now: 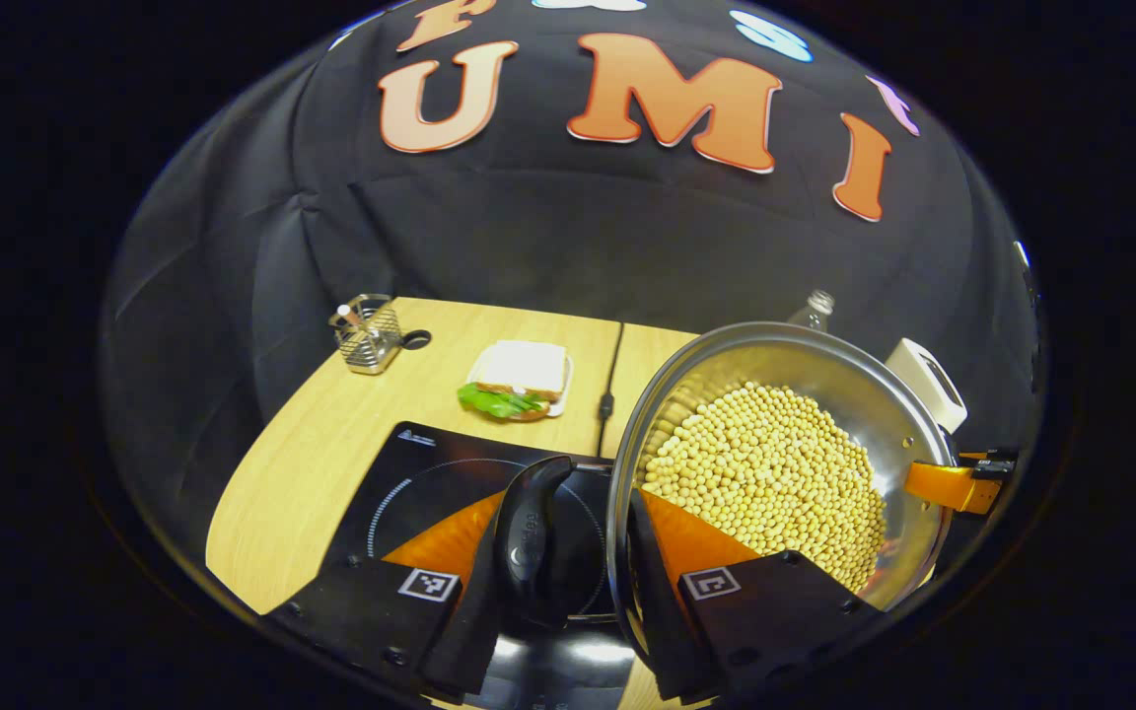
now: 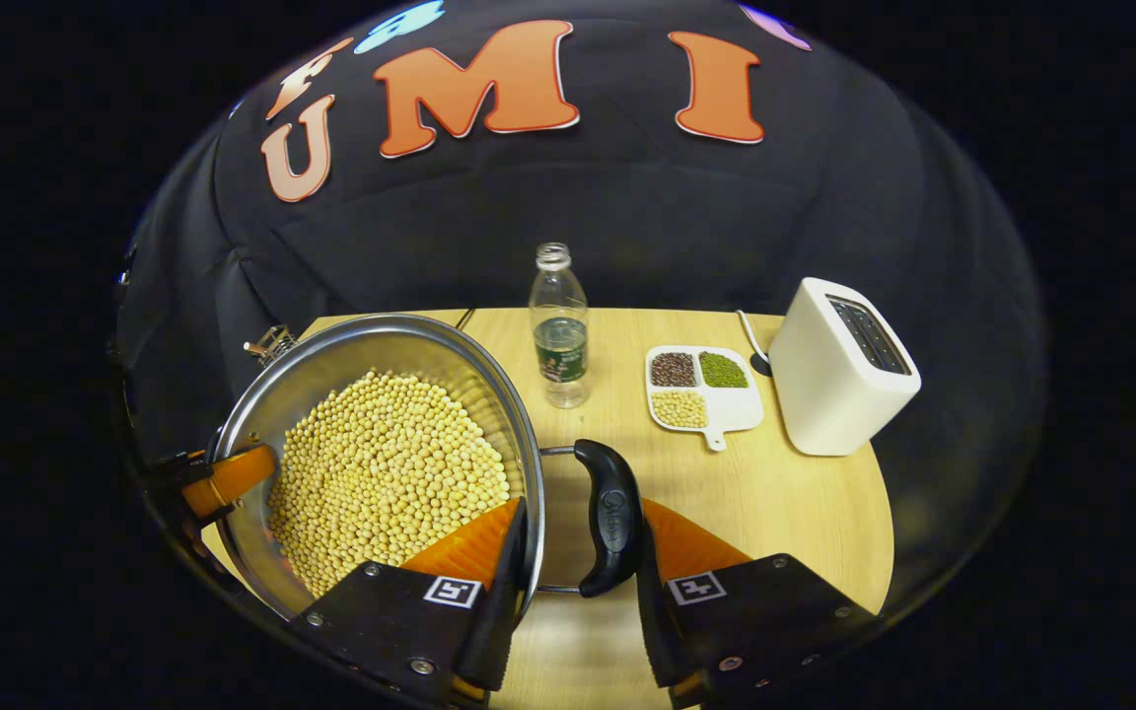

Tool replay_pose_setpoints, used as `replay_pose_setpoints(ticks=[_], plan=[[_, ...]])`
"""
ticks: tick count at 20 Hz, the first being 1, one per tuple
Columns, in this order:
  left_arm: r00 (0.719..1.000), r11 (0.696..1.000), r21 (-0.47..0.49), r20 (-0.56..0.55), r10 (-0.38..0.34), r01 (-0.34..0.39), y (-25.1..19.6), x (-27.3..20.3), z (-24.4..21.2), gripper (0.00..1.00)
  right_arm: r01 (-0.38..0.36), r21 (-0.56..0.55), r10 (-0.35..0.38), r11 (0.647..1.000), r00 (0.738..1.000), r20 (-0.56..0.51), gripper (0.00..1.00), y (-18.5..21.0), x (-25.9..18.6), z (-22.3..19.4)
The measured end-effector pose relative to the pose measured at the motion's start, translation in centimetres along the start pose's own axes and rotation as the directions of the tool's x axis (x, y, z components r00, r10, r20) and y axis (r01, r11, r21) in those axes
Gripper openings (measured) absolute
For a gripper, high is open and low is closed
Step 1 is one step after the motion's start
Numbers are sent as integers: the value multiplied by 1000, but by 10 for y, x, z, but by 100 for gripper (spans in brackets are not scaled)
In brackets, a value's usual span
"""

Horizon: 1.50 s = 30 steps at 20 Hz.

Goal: First push the handle of the pot to place it horizontally, then grasp the pot with both hands and set it on the induction cooktop.

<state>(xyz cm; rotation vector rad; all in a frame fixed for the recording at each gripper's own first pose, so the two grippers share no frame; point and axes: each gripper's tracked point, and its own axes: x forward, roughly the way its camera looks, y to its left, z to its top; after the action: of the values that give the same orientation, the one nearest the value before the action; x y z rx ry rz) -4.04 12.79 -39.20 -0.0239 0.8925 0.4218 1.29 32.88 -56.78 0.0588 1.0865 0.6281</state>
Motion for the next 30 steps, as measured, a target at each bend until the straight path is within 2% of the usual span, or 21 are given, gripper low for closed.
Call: replay_pose_setpoints(ticks=[3,9,10,11,12,13,17,18,19,20,30], plan=[[999,998,-53,7,40,-39,22,-21,15,69,-34,-27,35,999,999,25,54,-7,4,9],[993,992,-75,47,108,-104,11,-32,7,67,-106,-51,108,993,993,38,54,-15,18,13],[992,991,-77,51,117,-113,10,-34,7,68,-113,-54,115,992,993,37,50,-13,18,10],[991,989,-81,52,125,-121,9,-36,6,68,-120,-56,122,991,992,35,54,-13,18,11],[990,988,-84,54,132,-128,8,-36,6,68,-126,-59,128,990,991,34,50,-12,19,12],[989,987,-87,54,139,-134,7,-36,5,68,-131,-61,133,989,991,32,54,-13,20,13],[987,984,-101,50,151,-145,3,-33,4,68,-140,-70,142,988,990,21,54,-15,26,15],[987,984,-101,48,152,-147,4,-35,3,68,-142,-70,143,987,990,16,50,-15,23,16],[987,984,-99,46,153,-148,3,-34,4,68,-141,-69,143,988,990,12,50,-16,23,17],[987,984,-97,42,152,-148,3,-34,4,68,-140,-71,141,988,990,7,54,-16,23,16],[991,989,-79,-38,125,-128,5,-33,10,68,-96,-56,91,994,992,-86,54,-13,16,21]])
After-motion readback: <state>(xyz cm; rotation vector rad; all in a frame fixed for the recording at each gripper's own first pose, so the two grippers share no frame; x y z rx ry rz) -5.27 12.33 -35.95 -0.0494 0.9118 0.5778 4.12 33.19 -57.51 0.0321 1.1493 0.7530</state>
